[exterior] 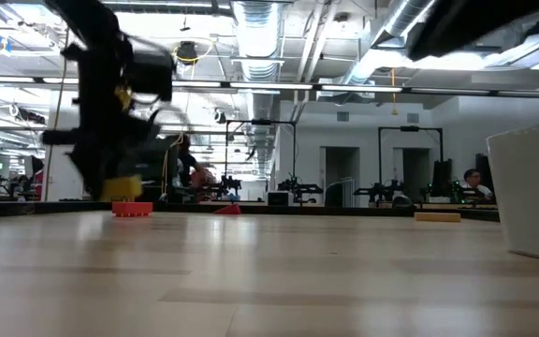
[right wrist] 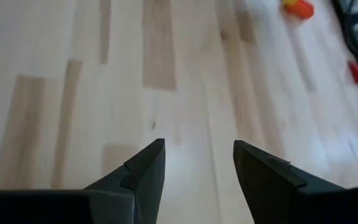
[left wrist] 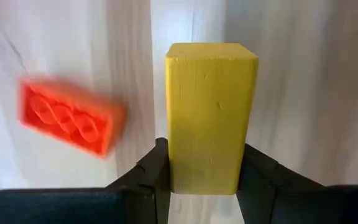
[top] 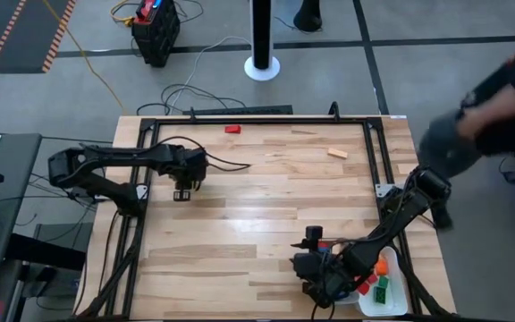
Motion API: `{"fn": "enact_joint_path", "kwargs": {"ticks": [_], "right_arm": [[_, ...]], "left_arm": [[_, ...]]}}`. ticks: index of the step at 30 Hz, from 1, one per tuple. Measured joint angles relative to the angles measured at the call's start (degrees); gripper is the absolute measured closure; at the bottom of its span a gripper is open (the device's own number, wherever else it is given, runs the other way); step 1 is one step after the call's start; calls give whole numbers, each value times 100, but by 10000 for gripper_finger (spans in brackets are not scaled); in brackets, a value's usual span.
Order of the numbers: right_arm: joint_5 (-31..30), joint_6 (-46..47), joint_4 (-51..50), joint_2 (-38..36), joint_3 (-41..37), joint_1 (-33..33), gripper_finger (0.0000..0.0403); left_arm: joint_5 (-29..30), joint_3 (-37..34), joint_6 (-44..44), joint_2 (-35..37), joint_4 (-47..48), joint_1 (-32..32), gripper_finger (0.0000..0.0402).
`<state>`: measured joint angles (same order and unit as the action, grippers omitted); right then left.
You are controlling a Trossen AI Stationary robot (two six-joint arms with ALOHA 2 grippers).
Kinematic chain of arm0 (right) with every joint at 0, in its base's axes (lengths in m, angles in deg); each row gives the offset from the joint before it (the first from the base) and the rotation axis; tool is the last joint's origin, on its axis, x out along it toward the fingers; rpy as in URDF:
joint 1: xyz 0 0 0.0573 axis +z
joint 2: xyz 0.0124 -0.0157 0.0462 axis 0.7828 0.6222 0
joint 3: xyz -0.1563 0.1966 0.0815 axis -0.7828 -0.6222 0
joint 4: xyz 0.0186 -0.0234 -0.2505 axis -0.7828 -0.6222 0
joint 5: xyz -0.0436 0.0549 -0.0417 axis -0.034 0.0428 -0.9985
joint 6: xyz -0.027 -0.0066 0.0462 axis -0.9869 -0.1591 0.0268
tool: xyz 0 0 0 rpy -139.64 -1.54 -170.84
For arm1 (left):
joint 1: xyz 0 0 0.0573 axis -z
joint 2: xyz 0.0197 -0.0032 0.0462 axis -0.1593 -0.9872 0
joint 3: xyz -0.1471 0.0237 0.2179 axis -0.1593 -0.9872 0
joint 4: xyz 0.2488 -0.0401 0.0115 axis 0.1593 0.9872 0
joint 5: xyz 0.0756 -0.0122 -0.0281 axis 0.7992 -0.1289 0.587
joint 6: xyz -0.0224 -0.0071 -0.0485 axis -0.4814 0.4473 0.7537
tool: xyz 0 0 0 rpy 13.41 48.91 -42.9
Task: Sort blocks by size
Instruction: Put the large yellow wooden block into the gray bin
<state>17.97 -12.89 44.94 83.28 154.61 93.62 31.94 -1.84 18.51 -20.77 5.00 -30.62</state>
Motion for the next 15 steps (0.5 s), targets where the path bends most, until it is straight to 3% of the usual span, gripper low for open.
{"fn": "enact_joint_path", "kwargs": {"ticks": [4,9,15], "right_arm": [[-95,-551,418,0,0,-232,184],[-85,-1208,1037,0,0,-558,182],[-76,-2031,1758,-37,0,-903,175]], "left_arm": [[-239,332,409,204,-398,443,279],[-701,444,1051,303,-1637,1157,270],[-745,438,1278,241,-2917,2063,267]]}}
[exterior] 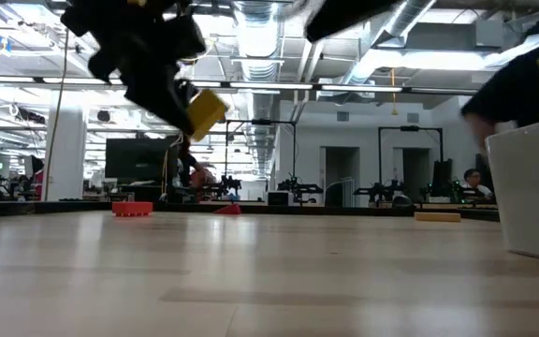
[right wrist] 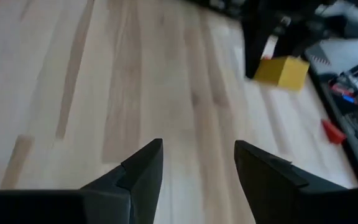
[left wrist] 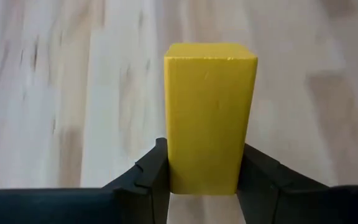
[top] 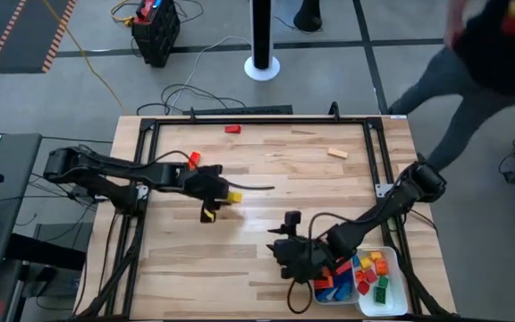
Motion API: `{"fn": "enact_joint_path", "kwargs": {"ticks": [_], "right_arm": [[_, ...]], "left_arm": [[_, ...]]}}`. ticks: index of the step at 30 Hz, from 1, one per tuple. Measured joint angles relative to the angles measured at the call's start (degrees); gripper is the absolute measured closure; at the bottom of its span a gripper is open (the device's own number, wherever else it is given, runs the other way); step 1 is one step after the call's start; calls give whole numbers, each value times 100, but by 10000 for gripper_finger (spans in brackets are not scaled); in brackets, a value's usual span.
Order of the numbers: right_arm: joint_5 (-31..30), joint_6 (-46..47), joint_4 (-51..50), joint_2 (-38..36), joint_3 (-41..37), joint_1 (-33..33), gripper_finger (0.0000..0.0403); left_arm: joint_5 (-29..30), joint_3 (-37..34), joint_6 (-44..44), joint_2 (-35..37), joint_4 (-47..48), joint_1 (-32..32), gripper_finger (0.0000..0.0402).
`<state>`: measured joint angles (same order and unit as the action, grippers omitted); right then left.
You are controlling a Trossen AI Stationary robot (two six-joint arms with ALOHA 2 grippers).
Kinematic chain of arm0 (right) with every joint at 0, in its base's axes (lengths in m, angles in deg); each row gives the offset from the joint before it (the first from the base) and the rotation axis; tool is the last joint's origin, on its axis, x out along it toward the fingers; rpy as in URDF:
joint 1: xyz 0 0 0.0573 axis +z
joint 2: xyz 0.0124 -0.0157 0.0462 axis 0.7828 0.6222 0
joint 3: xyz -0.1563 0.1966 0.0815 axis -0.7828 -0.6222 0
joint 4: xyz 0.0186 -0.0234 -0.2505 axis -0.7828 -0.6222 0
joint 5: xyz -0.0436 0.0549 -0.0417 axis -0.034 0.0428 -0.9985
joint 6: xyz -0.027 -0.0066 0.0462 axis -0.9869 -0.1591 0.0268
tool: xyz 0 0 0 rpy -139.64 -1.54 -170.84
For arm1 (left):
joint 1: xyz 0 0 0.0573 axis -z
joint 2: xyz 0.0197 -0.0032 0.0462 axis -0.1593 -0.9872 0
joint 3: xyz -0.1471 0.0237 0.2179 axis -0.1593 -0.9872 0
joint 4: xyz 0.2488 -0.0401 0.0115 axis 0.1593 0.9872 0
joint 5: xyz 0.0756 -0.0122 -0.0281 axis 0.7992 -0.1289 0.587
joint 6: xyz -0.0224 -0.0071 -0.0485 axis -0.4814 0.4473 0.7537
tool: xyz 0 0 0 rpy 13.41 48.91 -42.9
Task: Sort blocks by size
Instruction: Put the large yellow wooden block into the gray bin
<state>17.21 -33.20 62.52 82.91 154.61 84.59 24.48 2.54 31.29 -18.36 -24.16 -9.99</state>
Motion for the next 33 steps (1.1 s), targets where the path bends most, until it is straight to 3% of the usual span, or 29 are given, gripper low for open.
{"fn": "enact_joint_path", "kwargs": {"ticks": [8,17,26,33], "right_arm": [[6,-1107,1200,-166,4,-346,171],[1,-2306,2225,-166,4,-481,171],[-4,-2372,2358,-166,4,-739,171],[153,-2345,2346,-166,4,-722,171]], "left_arm": [[51,-39,164,-93,-1628,623,265],[248,-44,32,-536,-2811,1046,266],[258,-42,-139,-861,-3791,1368,266],[761,-42,-609,-859,-4235,1621,266]]}}
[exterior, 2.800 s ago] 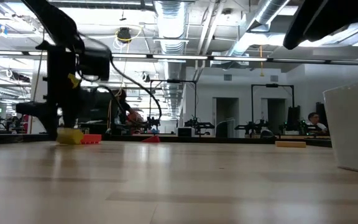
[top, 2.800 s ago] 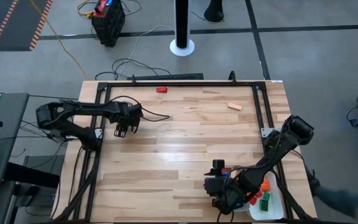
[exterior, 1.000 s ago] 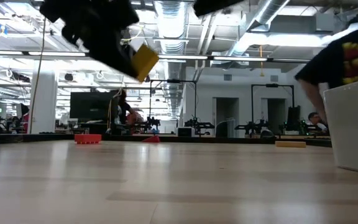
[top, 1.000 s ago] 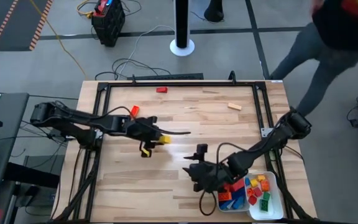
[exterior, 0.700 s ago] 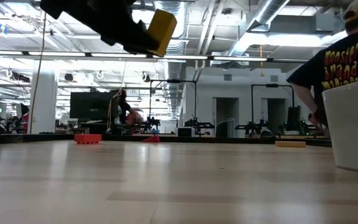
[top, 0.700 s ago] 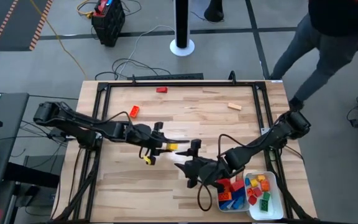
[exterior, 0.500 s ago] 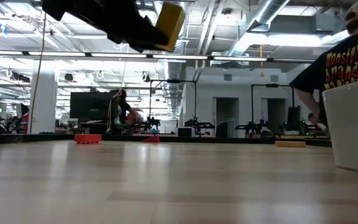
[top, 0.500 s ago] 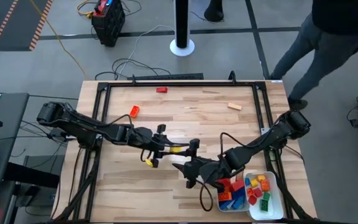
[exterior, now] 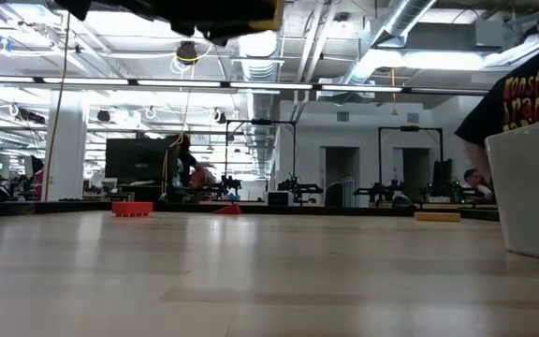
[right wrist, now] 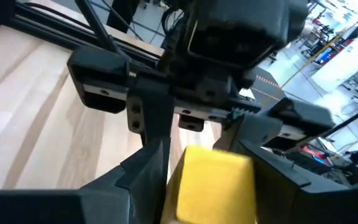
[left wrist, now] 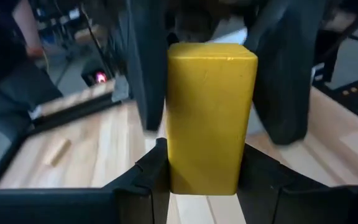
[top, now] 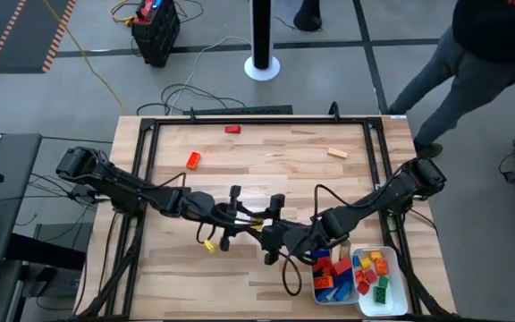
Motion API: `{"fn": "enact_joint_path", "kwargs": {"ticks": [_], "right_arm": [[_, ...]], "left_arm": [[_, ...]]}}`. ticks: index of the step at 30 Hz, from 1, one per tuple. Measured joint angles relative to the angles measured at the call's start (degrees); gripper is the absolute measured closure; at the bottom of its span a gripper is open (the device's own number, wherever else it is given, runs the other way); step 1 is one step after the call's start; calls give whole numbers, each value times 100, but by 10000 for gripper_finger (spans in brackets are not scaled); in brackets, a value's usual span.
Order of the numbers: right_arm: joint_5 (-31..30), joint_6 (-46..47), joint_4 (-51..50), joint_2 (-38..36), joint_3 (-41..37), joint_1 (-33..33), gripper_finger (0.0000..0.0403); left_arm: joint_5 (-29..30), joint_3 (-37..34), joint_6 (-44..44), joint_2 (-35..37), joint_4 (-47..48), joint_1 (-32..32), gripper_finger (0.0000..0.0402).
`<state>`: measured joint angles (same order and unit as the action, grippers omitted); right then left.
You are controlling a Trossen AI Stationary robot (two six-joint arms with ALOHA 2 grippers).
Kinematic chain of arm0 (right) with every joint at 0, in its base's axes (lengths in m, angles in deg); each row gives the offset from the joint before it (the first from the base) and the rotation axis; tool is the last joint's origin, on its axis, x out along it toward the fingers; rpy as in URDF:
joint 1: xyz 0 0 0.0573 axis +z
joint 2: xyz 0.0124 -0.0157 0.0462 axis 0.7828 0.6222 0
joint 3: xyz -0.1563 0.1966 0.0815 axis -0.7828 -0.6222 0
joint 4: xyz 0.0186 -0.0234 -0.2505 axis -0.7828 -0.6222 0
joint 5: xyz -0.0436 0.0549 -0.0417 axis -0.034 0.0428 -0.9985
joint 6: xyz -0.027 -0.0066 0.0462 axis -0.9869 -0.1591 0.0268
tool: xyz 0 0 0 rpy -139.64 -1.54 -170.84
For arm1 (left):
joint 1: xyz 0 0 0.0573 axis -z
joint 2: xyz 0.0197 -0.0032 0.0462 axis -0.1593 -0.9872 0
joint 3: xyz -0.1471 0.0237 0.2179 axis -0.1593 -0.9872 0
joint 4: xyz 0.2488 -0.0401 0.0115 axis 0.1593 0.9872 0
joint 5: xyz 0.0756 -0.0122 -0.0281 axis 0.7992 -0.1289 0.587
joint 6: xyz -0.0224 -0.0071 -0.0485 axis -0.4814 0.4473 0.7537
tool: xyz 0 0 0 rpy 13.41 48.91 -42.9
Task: Sort blocks by size
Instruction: Put the large yellow wooden block into the gray bin
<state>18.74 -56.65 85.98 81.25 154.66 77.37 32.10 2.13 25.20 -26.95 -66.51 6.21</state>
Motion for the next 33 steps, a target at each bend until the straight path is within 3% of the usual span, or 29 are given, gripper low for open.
{"fn": "enact_joint_path", "kwargs": {"ticks": [8,13,18,21,26,30,33], "right_arm": [[126,4,116,-4,0,-13,181],[129,105,113,-7,0,-41,247],[150,114,-205,-9,2,-55,247],[121,340,-891,-151,0,18,247],[151,2034,-2598,-783,111,311,247],[858,3925,-4167,-1227,117,733,247],[977,5373,-5183,-1351,33,1160,247]], "left_arm": [[31,0,-198,2,-367,43,266],[115,0,-263,2,-372,43,262],[391,0,-26,2,-225,41,225],[562,1,35,0,-23,37,198],[1007,153,293,4,863,41,178],[1094,251,626,4,1691,39,181],[1121,249,926,4,2046,-16,185]]}}
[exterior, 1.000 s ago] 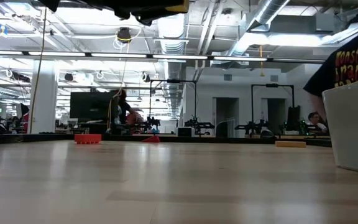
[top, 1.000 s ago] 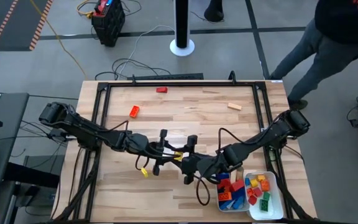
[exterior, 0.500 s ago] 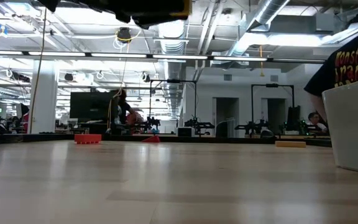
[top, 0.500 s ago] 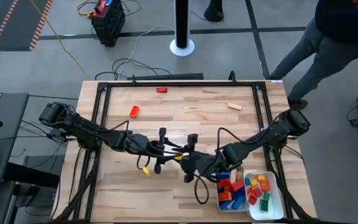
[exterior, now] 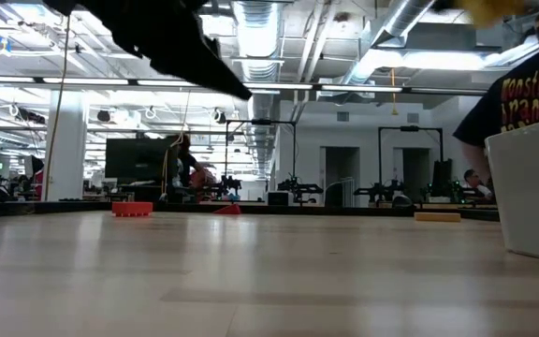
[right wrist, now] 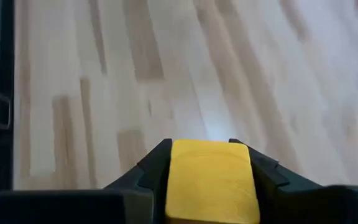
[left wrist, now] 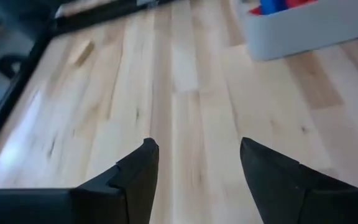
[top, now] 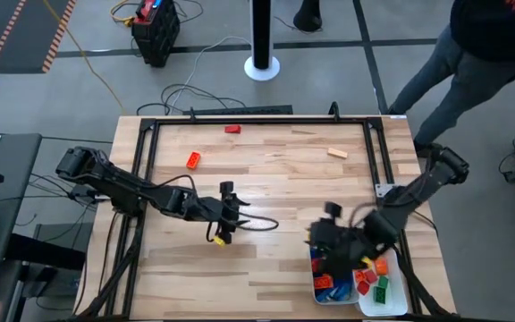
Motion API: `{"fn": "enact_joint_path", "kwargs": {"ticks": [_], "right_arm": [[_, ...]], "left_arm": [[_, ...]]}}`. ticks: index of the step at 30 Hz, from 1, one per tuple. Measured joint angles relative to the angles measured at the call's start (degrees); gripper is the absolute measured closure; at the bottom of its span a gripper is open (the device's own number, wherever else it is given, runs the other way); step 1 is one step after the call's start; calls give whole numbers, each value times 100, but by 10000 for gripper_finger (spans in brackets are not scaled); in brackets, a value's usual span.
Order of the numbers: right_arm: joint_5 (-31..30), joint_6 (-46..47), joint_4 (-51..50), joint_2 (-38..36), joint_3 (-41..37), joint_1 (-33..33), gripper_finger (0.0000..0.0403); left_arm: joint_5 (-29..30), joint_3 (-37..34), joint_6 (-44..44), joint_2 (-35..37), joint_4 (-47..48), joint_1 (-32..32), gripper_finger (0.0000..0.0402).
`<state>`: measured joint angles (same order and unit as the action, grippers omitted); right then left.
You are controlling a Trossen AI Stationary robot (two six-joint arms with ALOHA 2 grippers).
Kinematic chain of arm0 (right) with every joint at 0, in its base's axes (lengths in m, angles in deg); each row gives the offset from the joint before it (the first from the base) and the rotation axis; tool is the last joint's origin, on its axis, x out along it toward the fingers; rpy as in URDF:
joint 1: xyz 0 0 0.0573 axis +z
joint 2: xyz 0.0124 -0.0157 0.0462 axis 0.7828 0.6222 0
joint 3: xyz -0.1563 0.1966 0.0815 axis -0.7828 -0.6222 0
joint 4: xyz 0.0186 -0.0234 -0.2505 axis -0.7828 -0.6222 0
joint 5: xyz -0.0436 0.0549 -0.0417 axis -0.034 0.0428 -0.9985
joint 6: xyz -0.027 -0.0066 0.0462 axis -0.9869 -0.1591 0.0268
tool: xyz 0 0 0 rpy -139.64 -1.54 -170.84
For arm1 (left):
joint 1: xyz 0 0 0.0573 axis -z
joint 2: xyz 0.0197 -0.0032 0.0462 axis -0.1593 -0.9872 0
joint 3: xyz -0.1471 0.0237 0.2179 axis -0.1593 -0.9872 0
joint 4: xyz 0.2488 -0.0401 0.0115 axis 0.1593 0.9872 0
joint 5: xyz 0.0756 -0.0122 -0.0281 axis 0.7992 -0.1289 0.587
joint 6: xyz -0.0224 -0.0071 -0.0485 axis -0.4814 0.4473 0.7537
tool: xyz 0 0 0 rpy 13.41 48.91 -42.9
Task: Sort blocks by size
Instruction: Put the large yellow wooden block into the gray bin, then put the large orange game piece into the gray bin
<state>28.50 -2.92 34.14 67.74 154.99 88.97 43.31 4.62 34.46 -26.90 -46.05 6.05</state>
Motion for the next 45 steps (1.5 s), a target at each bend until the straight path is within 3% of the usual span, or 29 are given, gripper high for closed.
{"fn": "enact_joint_path", "kwargs": {"ticks": [6,12,16,25,30,34,38,41,45], "right_arm": [[-19,1919,-662,-10,-571,785,240],[278,3055,-1111,-13,-1140,1159,238],[363,3247,-1103,-13,-1353,1225,233],[365,3204,-1202,-83,-1415,1185,157],[336,3273,-1529,-319,-1309,1159,149],[-104,3306,-1920,-641,-1249,1168,149],[-1095,3281,-2303,-946,-1263,1167,148],[-1682,3029,-2156,-1128,-1474,1096,148],[-1977,2649,-1670,-1271,-1812,881,148]], "left_arm": [[187,-2,398,0,129,-217,187],[182,-2,331,0,134,-355,187],[170,-2,472,0,300,-469,187],[201,-9,1085,0,1090,-876,187],[196,-9,1089,30,1570,-1111,187],[345,-11,1099,48,1961,-1562,187],[398,-137,1022,48,1981,-2226,187],[419,-264,865,46,2144,-2836,187],[218,-267,934,46,2626,-3627,187]]}}
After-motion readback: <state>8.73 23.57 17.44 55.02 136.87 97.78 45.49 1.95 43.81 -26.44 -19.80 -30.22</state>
